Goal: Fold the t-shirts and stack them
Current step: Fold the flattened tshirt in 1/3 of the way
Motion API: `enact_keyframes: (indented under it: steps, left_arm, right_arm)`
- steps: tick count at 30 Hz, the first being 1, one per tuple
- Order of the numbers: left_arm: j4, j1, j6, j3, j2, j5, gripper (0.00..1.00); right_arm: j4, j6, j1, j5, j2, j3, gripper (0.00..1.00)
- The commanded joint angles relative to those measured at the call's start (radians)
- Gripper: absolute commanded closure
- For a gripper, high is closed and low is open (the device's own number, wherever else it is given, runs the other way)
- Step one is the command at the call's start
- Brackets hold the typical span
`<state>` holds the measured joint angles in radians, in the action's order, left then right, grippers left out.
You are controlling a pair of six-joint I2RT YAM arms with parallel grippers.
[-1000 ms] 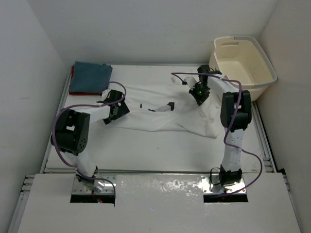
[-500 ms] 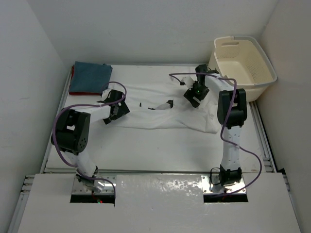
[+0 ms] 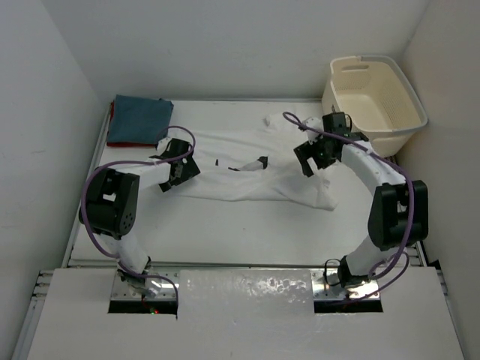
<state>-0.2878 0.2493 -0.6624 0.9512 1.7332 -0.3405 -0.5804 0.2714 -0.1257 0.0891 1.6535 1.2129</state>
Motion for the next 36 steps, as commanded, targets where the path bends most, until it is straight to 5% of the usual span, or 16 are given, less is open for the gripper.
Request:
enact_keyframes:
  steps: [1, 7, 14, 20, 23, 36]
  left_arm:
    - [-0.004, 0.002, 0.003, 0.003, -0.024, -0.012, 0.0]
    - [-0.014, 0.002, 0.012, 0.024, 0.005, -0.008, 0.0]
    - [-0.019, 0.002, 0.014, 0.031, 0.009, -0.021, 0.0]
    - [-0.024, 0.002, 0.021, 0.041, 0.02, -0.034, 0.0]
    - [-0.033, 0.002, 0.026, 0.046, 0.025, -0.051, 0.0]
    - [-0.056, -0.004, 0.029, 0.034, 0.04, -0.075, 0.0]
  right_arm:
    - [0.068, -0.146, 0.03, 0.038, -0.033, -0.171, 0.01]
    - [0.12, -0.207, 0.123, 0.161, -0.061, -0.289, 0.1]
    - [0.203, -0.238, 0.153, 0.187, -0.096, -0.361, 0.58]
    - [0.203, -0.239, 0.166, 0.149, -0.078, -0.378, 0.7]
    - [0.2, -0.244, 0.187, 0.107, -0.07, -0.372, 1.0]
    - [0.1, -0.156, 0.264, 0.001, 0.008, -0.302, 0.98]
